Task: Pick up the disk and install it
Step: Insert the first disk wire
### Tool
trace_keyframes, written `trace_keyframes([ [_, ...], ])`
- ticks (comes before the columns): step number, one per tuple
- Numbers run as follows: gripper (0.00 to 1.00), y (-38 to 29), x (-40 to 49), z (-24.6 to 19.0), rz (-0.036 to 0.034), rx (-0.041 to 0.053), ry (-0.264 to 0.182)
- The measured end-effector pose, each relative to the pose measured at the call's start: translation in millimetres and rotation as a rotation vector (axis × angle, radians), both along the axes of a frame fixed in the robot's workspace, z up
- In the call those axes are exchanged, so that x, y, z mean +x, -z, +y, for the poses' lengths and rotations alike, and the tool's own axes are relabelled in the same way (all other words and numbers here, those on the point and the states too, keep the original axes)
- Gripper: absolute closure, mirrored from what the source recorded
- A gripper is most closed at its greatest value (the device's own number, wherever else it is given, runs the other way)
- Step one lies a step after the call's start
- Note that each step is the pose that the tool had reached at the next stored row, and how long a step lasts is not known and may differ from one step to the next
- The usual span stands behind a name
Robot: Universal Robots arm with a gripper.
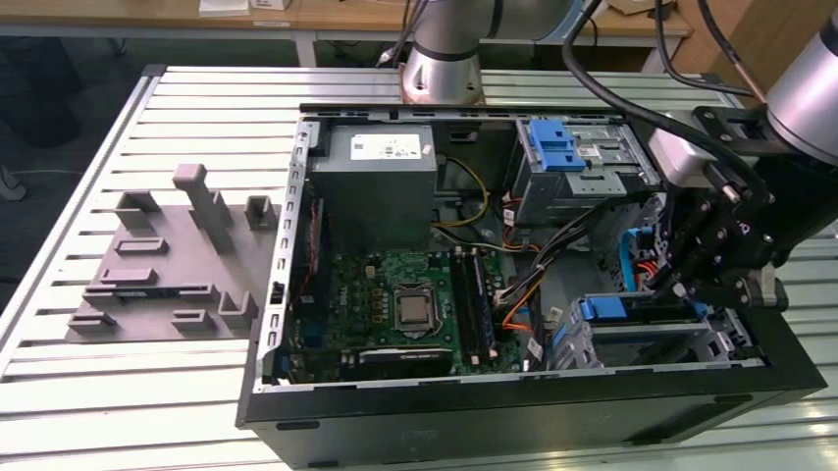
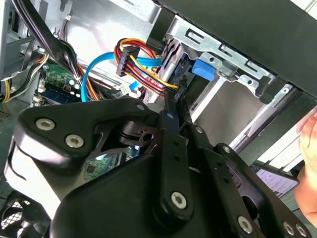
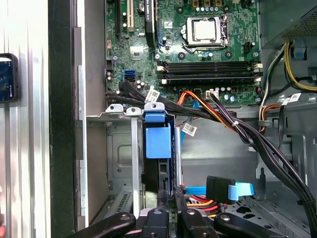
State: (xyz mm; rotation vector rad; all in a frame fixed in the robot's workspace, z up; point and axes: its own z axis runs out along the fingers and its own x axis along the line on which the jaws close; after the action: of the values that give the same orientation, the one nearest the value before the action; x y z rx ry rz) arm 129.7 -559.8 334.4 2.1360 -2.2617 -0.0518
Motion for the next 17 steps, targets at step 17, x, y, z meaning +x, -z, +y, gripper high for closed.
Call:
trace_keyframes([
  [17,0.84,-0.7,3.3,-0.7,0.0095,0.0020,0.000],
])
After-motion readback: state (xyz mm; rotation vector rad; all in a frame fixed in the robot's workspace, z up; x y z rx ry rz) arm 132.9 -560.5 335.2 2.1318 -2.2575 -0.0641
